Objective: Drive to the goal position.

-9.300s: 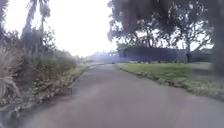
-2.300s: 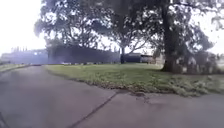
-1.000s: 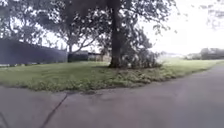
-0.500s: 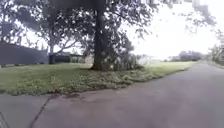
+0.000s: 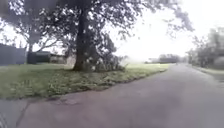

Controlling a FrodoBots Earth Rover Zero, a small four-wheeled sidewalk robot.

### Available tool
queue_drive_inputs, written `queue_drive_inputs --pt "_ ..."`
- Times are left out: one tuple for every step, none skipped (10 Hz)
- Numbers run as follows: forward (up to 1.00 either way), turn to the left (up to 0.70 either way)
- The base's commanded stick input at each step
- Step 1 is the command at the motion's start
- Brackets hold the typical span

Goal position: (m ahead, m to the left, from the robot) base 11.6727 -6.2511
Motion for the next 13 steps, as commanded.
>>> queue_drive_inputs --pt "0.0 -0.85" --pt "0.0 -0.85" --pt "0.0 -0.85" --pt "0.0 -0.85" --pt "0.0 -0.85" --pt "0.0 -0.85" --pt "0.0 -0.85" --pt "0.0 -0.85" --pt "0.0 -0.85" --pt "0.0 -0.85" --pt "0.0 -0.85" --pt "0.0 -0.85" --pt "0.0 -0.25"
